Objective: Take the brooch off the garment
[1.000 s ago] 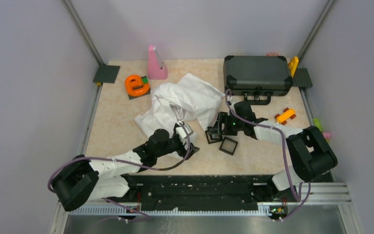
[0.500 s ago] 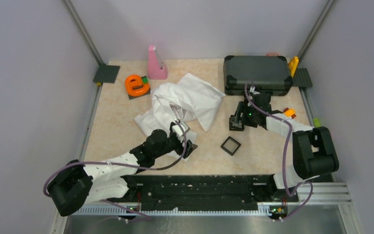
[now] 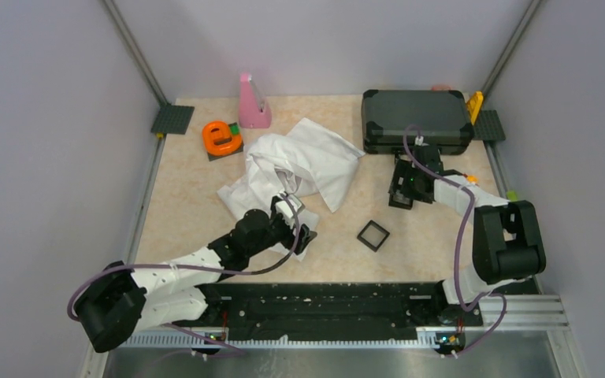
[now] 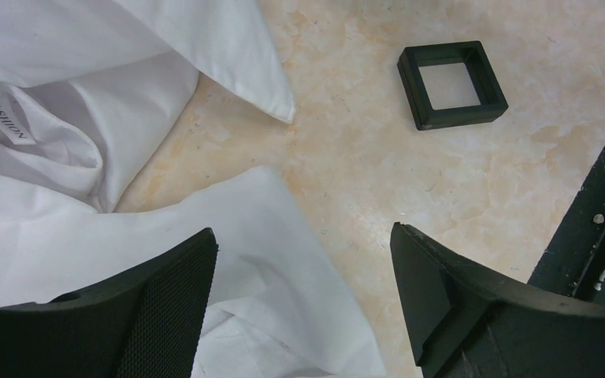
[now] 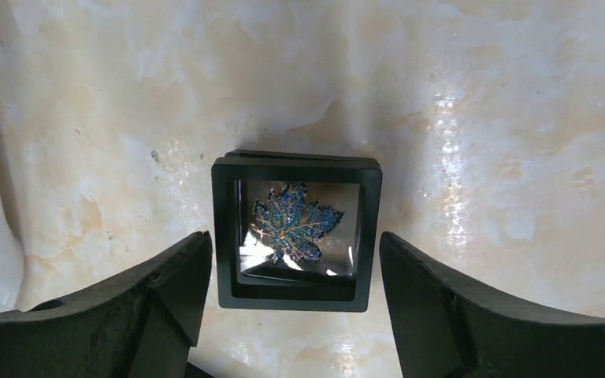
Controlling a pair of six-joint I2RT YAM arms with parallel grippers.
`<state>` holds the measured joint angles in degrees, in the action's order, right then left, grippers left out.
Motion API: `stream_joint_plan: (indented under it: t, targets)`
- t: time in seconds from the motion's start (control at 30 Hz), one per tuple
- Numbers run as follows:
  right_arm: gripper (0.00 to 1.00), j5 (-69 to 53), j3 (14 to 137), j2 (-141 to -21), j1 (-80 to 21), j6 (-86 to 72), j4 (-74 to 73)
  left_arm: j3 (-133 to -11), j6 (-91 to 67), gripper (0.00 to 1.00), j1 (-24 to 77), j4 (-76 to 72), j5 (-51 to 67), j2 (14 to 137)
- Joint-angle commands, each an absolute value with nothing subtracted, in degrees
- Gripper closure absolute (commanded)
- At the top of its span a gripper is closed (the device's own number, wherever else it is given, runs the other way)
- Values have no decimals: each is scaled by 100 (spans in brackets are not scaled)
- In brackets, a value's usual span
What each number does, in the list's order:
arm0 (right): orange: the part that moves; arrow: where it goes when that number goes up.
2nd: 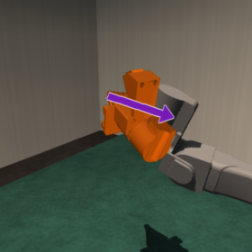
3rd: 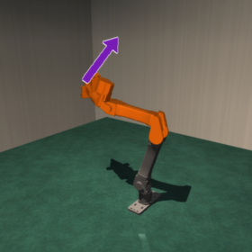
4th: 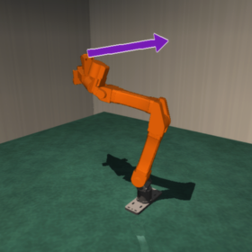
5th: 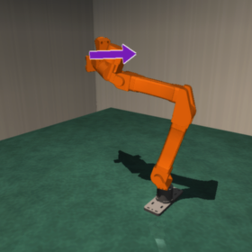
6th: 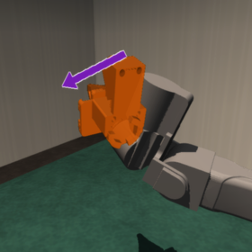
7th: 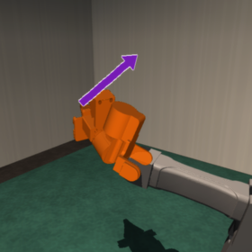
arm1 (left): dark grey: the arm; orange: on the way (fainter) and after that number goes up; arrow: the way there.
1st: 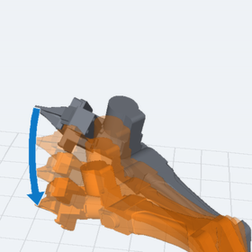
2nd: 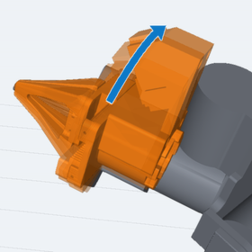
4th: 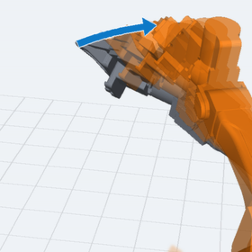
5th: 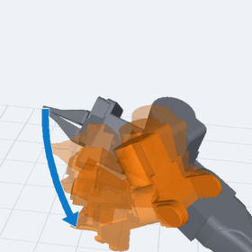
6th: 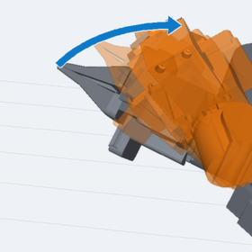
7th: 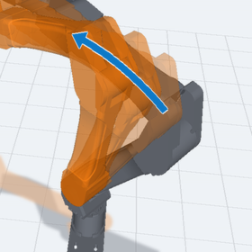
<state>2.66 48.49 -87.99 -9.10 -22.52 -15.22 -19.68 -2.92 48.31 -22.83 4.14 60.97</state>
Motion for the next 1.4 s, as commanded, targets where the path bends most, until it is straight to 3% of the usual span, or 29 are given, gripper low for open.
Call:
stream_joint_plan:
  t: [0.0,0.1,0.27,0.47,0.6,0.77,0.97,1.13,1.37]
  targets:
    - [15,622,5240,-8521,-908,-2173,-1764,-2076,-315,15,4809,-2387,132,5870]
    - [9,732,5257,-8105,-886,-2156,-1805,-2111,-338,14,4779,-2353,-269,5718]
    - [9,1078,4716,-7062,-477,-2332,-1338,-2137,-596,9,4476,-2195,-1094,5330]
    - [9,3039,2925,-5681,-241,-2209,707,-2143,-1597,2,2387,-2067,-786,5078]
    - [6,3878,2383,-5284,125,-2176,1282,-2476,-1533,1,1849,-1876,-1907,5319]
    - [5,3624,2150,-5761,334,-1990,1815,-2292,-1377,1,1013,-2545,-2434,5584]
    - [12,2538,748,-6041,342,-1266,4949,-1715,-936,2,430,-4075,-2492,6204]
    - [13,1786,438,-6407,342,-1123,5914,-1320,-576,6,194,-5419,-2277,7003]
    - [19,943,516,-7823,304,-722,7481,-1169,-572,8,43,-7004,-1993,8212]
